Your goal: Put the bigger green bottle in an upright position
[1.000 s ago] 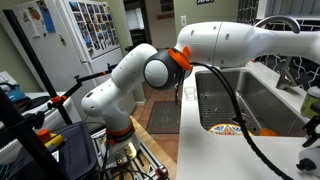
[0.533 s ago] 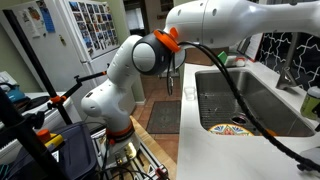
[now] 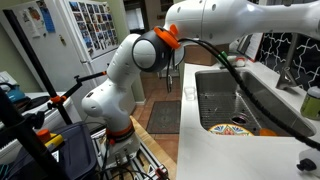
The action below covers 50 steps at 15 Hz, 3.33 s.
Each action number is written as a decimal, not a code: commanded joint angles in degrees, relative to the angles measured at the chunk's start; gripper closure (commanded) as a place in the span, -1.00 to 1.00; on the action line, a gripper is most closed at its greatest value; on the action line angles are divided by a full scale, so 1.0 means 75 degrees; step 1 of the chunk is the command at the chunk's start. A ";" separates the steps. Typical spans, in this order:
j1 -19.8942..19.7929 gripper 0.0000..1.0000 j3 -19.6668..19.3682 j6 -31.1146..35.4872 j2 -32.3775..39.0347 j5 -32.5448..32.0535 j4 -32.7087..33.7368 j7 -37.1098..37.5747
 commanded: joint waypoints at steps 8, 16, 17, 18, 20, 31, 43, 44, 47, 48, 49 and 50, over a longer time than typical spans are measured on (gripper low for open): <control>0.0227 -1.00 0.0255 -0.0111 0.0216 0.0209 -0.0436 -0.0002; 0.0229 -1.00 0.0029 0.0028 0.0472 0.0530 -0.0516 0.0994; 0.0245 -1.00 0.0020 0.0031 0.0505 0.0524 -0.0525 0.1098; 0.0267 -0.81 0.0001 0.0001 0.0551 0.0492 -0.0512 0.1196; 0.0319 -0.31 -0.0064 0.0006 0.0674 0.0372 -0.0457 0.1406; 0.1253 0.26 -0.1150 0.0129 0.0508 -0.2231 -0.0282 0.1545; 0.2283 -0.24 -0.1317 0.0316 0.0538 -0.4136 -0.0324 0.1103; 0.2260 -0.24 -0.1319 0.0316 0.0537 -0.4136 -0.0324 0.1103; 0.2347 0.26 -0.1429 0.0404 0.0646 -0.4486 -0.0288 0.0872; 0.2449 0.26 -0.1537 0.0409 0.0745 -0.4783 -0.0224 0.0795; 0.2508 0.26 -0.1550 0.0415 0.0800 -0.5066 -0.0205 0.0476; 0.2577 0.26 -0.1599 0.0399 0.0872 -0.5339 -0.0172 0.0416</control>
